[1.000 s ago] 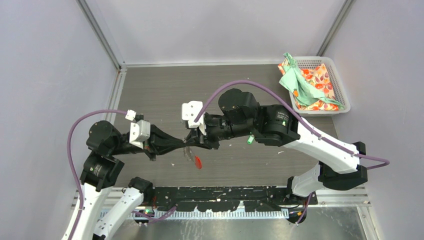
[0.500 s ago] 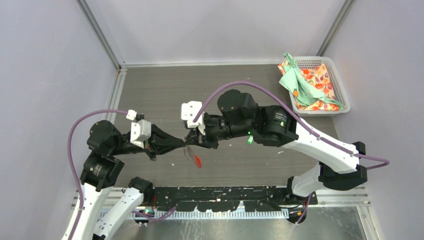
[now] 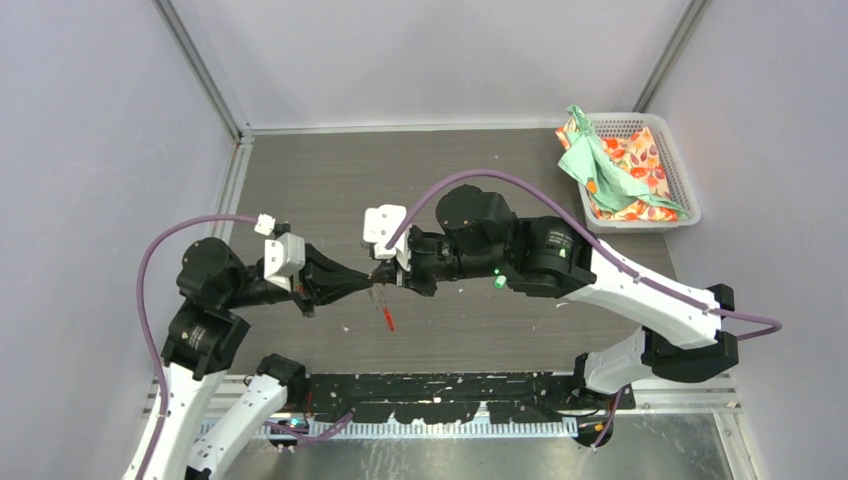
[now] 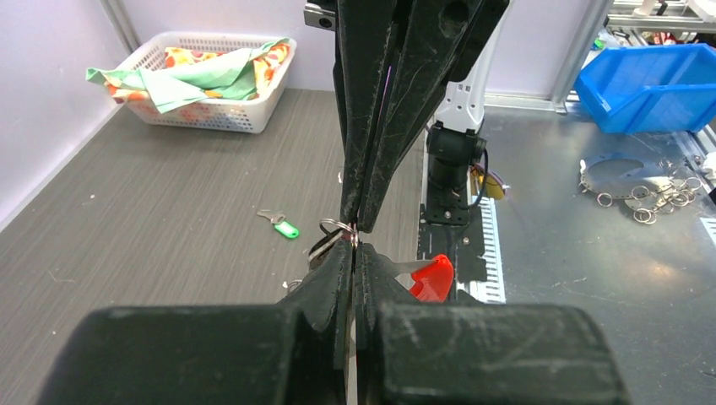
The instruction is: Put the keys on the keyring
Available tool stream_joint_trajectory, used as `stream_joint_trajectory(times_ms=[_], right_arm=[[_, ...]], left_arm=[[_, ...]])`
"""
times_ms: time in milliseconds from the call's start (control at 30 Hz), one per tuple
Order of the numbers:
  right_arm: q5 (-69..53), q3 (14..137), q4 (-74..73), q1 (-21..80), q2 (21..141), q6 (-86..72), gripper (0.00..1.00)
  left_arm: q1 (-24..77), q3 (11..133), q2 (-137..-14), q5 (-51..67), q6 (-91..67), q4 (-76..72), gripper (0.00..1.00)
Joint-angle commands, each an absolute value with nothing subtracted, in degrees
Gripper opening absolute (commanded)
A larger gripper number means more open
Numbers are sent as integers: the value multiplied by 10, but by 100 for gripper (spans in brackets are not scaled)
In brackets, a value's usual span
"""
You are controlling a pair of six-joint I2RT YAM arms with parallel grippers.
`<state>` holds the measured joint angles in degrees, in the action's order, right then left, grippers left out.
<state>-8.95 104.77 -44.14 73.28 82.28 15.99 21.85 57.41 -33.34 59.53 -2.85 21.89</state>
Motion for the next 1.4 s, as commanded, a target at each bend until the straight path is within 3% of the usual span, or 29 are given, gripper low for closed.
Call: stream_joint_trajectory(times_ms=[0, 133, 167, 233, 267, 467, 700, 833, 967, 1133, 1233, 1367], right_arm=[[-63, 1027, -409, 733, 806, 159, 1], [-66, 1000, -365, 733, 781, 132, 1], [-69, 993, -358, 733, 775, 127, 1], [-73, 982, -349, 732, 767, 122, 1], [-73, 978, -347, 732, 764, 122, 1], [-96, 969, -361, 722, 744, 113, 1], [-166, 974, -389, 712, 746, 94, 1], [-131, 932, -373, 705, 732, 78, 1], [-82, 826, -339, 651, 690, 35, 7], [-54, 616, -229, 520, 621, -59, 40], [-36, 542, -190, 464, 632, -95, 48], [-76, 486, -121, 423, 673, -115, 51]], left_arm=[[221, 606, -333, 607, -42, 168, 0], [221, 606, -334, 603, -49, 169, 1], [221, 606, -334, 603, -52, 168, 5], [221, 607, -335, 603, -57, 174, 24], [221, 607, -334, 607, -54, 179, 28], [221, 637, -331, 639, 17, 265, 42], [221, 679, -362, 666, 255, 455, 41], [221, 675, -385, 661, 259, 481, 36], [221, 638, -393, 642, 249, 480, 35], [221, 590, -405, 602, 243, 457, 37], [220, 579, -423, 585, 258, 454, 41], [221, 558, -467, 576, 328, 457, 43]])
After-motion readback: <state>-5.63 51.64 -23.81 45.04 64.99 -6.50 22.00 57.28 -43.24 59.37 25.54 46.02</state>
